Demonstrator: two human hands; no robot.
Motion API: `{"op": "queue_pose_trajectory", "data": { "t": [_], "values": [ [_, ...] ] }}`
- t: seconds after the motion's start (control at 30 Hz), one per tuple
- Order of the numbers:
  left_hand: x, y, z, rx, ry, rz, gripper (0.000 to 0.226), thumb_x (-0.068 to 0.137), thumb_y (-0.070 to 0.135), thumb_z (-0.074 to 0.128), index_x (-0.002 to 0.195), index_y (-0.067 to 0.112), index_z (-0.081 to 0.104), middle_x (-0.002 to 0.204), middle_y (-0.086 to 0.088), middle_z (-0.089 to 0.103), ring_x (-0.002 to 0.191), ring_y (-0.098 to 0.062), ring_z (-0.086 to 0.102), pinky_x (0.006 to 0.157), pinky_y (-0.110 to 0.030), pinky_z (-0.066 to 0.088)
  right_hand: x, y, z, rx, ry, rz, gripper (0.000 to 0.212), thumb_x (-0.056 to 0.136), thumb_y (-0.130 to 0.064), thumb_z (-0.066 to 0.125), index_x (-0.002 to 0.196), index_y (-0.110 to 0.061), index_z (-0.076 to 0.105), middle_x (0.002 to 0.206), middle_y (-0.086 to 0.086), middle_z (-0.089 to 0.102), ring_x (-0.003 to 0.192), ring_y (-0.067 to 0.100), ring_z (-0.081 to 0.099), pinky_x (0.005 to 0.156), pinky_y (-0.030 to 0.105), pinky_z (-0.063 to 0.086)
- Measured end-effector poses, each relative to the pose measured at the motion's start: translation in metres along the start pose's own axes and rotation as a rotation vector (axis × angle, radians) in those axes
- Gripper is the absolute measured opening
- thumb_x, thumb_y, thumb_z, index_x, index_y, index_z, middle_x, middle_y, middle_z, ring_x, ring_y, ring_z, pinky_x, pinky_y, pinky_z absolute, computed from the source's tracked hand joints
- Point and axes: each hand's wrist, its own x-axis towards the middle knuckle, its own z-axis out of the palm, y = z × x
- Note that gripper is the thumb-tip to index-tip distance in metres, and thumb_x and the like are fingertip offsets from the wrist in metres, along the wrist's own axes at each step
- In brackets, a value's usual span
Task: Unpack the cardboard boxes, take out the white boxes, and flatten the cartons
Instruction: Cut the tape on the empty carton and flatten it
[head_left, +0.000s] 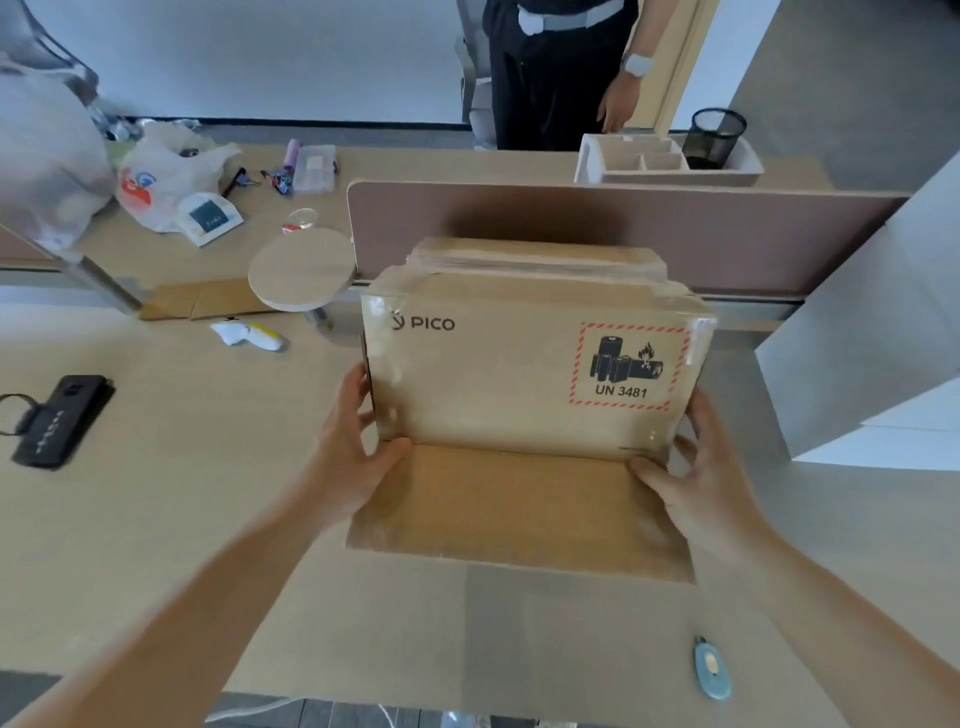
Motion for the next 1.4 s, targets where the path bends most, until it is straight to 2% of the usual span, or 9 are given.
{"op": "queue_pose_trajectory", "data": {
  "t": [0.2,0.3,0.6,0.77,0.87,1.0,1.13,1.27,1.4],
  "values": [
    [-0.012,-0.051,0.017,0.097,0.038,-0.1,0.091,0.082,-0.004,0.075,0.15,0.039,0.033,0.139,0.018,0.056,0.124,0.006,0.056,0.107,-0.032,0.049,-0.02,0.043,0.019,0.02,0.059,0.07,0.086,0.085,0.01,0.071,0.145,-0.043,0.038,0.14,-0.029,0.053,0.12,-0.021,0.051,0.08,0.01,0.05],
    [-0.031,-0.083,0.023,0.164,0.043,-0.203,0.078,0.082,0.006,0.08,0.13,0.052,0.039,0.122,0.038,0.058,0.114,0.011,0.059,0.094,-0.023,0.045,-0.049,0.068,0.028,-0.002,0.022,0.132,0.089,0.087,0.002,0.074,0.14,-0.058,0.034,0.139,-0.038,0.051,0.117,-0.015,0.057,0.093,0.02,0.046],
    [-0.069,-0.148,0.043,0.154,0.029,-0.391,0.049,0.08,0.036,0.083,0.119,0.045,0.056,0.125,0.011,0.068,0.124,-0.014,0.063,0.104,-0.047,0.051,-0.088,0.123,0.043,-0.077,0.034,0.294,0.071,0.085,-0.014,0.081,0.137,-0.042,0.041,0.128,-0.029,0.058,0.126,0.007,0.06,0.105,0.054,0.05],
    [-0.09,-0.161,0.046,0.231,-0.003,-0.403,0.058,0.083,0.025,0.084,0.109,0.064,0.048,0.109,0.037,0.065,0.108,0.015,0.06,0.092,-0.034,0.049,-0.108,0.139,0.047,-0.091,-0.026,0.295,0.079,0.085,-0.012,0.08,0.137,-0.054,0.037,0.135,-0.03,0.056,0.12,0.0,0.06,0.076,0.016,0.055],
    [-0.089,-0.158,0.049,0.293,-0.017,-0.355,0.059,0.085,0.026,0.083,0.116,0.058,0.045,0.104,0.037,0.062,0.103,0.01,0.06,0.086,-0.021,0.046,-0.11,0.144,0.051,-0.087,-0.041,0.292,0.087,0.084,-0.011,0.081,0.129,-0.068,0.032,0.134,-0.038,0.052,0.121,-0.008,0.055,0.069,0.008,0.052],
    [-0.075,-0.151,0.047,0.289,-0.017,-0.322,0.046,0.082,0.037,0.086,0.106,0.053,0.051,0.097,0.036,0.063,0.099,0.002,0.062,0.075,-0.008,0.045,-0.09,0.148,0.045,-0.047,-0.029,0.381,0.087,0.079,-0.019,0.088,0.121,-0.072,0.034,0.123,-0.049,0.053,0.114,-0.013,0.061,0.091,0.045,0.058],
    [-0.059,-0.137,0.039,0.049,0.095,-0.303,0.073,0.064,0.047,0.091,0.119,0.063,0.045,0.121,0.022,0.065,0.121,-0.006,0.064,0.087,-0.053,0.06,-0.071,0.144,0.033,0.02,-0.063,0.428,0.074,0.07,-0.045,0.09,0.119,-0.066,0.039,0.121,-0.05,0.053,0.128,-0.005,0.052,0.094,0.057,0.057],
    [-0.052,-0.12,0.029,0.192,0.223,-0.22,0.131,0.057,0.061,0.095,0.153,0.064,0.007,0.149,0.011,0.05,0.131,0.003,0.053,0.089,-0.016,0.047,-0.057,0.13,0.014,0.131,-0.08,0.461,0.07,0.061,-0.086,0.075,0.122,-0.077,0.042,0.131,-0.041,0.057,0.131,-0.005,0.052,0.096,0.051,0.056],
    [-0.049,-0.122,0.03,0.419,0.2,-0.082,0.098,0.054,0.064,0.086,0.144,0.049,0.051,0.161,0.026,0.023,0.148,-0.01,0.036,0.101,-0.03,0.049,-0.043,0.123,-0.001,0.252,0.008,0.455,0.123,0.051,-0.095,0.071,0.156,-0.059,0.016,0.13,-0.054,0.046,0.109,-0.027,0.053,0.103,0.047,0.051]
  ]
}}
